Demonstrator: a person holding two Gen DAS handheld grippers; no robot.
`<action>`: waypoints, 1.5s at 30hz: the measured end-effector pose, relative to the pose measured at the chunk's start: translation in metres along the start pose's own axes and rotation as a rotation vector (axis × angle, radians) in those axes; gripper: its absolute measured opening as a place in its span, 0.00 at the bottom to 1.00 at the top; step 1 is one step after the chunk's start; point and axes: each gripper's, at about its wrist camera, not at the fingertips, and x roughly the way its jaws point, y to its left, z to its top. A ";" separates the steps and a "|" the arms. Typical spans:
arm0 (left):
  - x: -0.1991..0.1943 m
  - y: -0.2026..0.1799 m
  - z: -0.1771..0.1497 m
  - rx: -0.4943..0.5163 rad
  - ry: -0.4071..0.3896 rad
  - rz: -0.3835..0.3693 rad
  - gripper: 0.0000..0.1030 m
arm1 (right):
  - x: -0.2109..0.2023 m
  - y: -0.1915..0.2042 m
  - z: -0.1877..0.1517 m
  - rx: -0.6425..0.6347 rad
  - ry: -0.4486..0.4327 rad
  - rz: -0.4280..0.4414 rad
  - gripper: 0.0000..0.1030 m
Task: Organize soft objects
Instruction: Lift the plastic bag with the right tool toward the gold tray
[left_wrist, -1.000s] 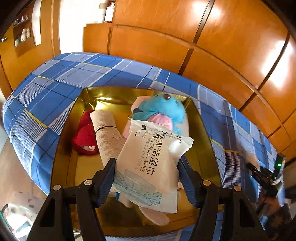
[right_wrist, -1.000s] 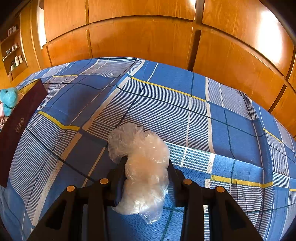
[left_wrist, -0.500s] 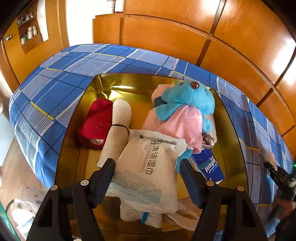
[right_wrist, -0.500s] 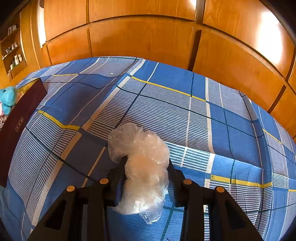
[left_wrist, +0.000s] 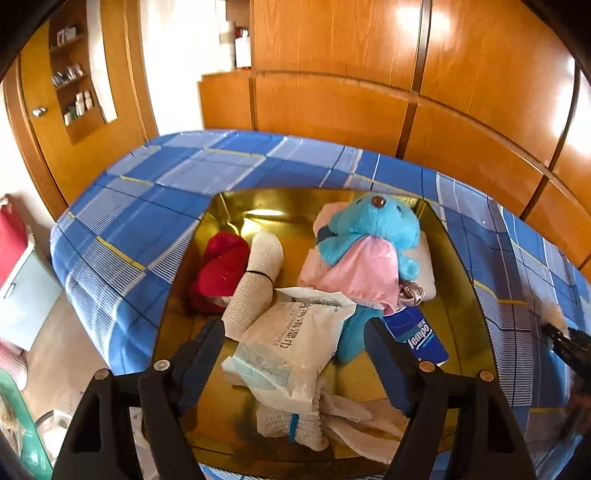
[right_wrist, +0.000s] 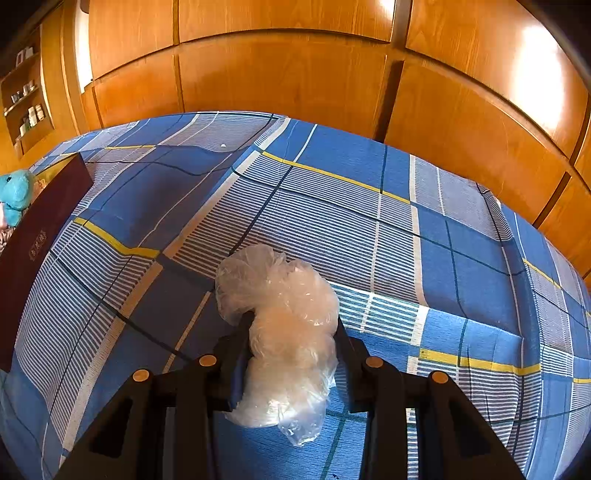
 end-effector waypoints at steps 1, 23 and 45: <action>-0.004 -0.001 -0.001 0.001 -0.013 0.007 0.76 | 0.000 0.001 0.000 -0.002 0.000 -0.001 0.36; -0.042 -0.005 -0.021 -0.009 -0.140 0.014 0.76 | -0.001 0.006 -0.001 0.004 -0.001 -0.043 0.36; -0.050 0.044 -0.028 -0.118 -0.153 0.032 0.76 | -0.008 0.018 -0.001 0.092 0.051 -0.133 0.34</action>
